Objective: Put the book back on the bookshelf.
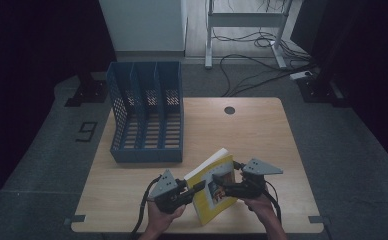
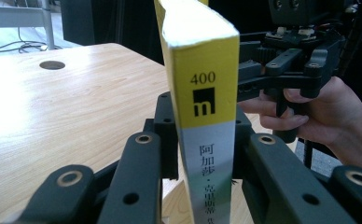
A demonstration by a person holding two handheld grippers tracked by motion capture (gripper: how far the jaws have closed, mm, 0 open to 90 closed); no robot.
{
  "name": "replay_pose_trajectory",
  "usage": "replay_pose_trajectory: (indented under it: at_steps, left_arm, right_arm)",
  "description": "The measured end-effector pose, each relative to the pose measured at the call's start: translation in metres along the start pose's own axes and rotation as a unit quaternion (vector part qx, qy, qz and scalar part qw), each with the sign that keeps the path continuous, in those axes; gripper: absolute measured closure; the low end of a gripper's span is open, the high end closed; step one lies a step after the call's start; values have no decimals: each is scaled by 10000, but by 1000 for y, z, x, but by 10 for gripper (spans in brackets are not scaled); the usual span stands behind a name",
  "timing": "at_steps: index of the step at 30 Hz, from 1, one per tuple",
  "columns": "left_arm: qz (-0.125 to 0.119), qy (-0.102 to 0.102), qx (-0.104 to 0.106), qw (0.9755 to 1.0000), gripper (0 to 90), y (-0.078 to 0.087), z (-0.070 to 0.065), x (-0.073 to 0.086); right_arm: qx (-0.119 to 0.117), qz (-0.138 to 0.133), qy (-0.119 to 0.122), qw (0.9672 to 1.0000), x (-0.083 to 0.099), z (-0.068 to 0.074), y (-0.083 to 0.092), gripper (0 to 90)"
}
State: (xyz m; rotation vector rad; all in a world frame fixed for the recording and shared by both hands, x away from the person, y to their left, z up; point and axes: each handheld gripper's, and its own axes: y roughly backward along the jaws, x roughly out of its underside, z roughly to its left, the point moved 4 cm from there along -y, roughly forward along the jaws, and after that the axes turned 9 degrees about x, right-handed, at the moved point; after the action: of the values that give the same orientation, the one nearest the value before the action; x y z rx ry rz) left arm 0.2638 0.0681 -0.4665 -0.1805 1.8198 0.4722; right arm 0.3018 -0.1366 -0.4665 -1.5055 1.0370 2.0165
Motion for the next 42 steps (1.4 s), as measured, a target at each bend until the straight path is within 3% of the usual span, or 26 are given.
replay_pose_trajectory:
  at_steps: [5,7,13,16,20,29,32,37,42]
  left_arm:
    - [-3,42,46,10000,744,0,1,-1]
    - [1,53,57,10000,753,0,1,-4]
    - [144,-298,-60,9994,755,-5,-3,-21]
    - [134,-325,-52,9994,754,-5,-2,-21]
    - [29,-174,6,9998,741,-3,3,-11]
    - [-55,-25,167,9998,666,0,3,-16]
    - [-21,-58,79,9999,663,-2,1,-19]
    - [-19,-85,-90,9999,738,-3,1,-19]
    - [-51,-74,-101,9999,753,-2,3,-18]
  right_arm:
    - [92,3,16,10000,-1,2,1,206]
    - [220,-46,156,9996,-4,5,4,221]
    - [288,-264,18,9992,-8,1,9,236]
    - [341,-328,32,9989,-9,1,11,237]
    - [373,-343,116,9986,-6,3,7,253]
    - [332,-371,188,9986,-5,5,7,275]
    - [330,-368,190,9986,-5,5,7,274]
    - [322,-365,198,9986,-5,5,7,272]
    - [317,-368,231,9986,-5,6,7,276]
